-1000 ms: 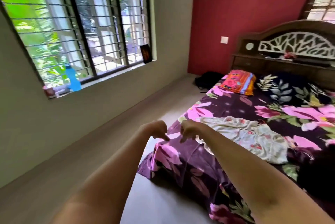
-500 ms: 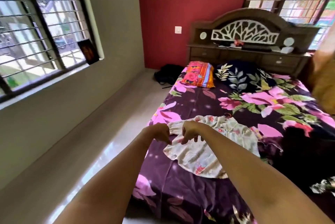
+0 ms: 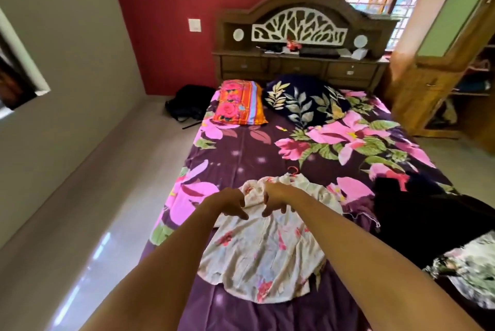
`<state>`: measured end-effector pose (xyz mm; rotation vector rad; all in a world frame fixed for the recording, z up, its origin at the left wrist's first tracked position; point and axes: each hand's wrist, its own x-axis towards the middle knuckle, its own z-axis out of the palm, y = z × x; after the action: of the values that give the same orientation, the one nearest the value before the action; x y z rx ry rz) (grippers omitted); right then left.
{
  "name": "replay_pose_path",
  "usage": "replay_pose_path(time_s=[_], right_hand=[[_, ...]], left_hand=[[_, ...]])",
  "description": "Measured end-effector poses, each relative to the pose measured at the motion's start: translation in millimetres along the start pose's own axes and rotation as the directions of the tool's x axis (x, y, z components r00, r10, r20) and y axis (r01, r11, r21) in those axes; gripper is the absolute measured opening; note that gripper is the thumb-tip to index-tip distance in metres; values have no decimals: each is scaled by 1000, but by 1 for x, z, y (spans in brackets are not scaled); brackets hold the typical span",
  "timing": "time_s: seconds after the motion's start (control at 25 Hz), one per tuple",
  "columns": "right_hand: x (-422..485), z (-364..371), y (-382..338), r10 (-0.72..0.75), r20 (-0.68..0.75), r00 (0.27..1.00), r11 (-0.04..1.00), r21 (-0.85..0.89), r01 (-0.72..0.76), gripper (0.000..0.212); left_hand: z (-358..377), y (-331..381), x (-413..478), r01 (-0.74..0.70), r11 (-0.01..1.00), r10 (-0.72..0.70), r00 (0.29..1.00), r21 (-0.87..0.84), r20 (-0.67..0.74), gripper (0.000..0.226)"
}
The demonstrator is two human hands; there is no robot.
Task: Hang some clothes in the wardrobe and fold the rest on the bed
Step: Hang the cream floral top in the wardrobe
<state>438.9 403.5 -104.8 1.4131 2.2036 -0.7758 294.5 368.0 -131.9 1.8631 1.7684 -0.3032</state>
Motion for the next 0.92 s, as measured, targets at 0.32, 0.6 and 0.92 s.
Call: replay_pose_path(time_s=[0.32, 0.6, 0.92], right_hand=[[63, -38, 66, 141, -71, 987, 985, 113, -133, 21], [159, -45, 145, 175, -55, 983, 974, 155, -165, 33], [315, -26, 249, 234, -71, 970, 953, 213, -214, 39]], left_hand=[[-46, 20, 122, -196, 977, 195, 981, 83, 19, 51], [-43, 30, 241, -229, 972, 223, 971, 58, 87, 51], [-13, 32, 417, -207, 977, 198, 969, 54, 147, 51]])
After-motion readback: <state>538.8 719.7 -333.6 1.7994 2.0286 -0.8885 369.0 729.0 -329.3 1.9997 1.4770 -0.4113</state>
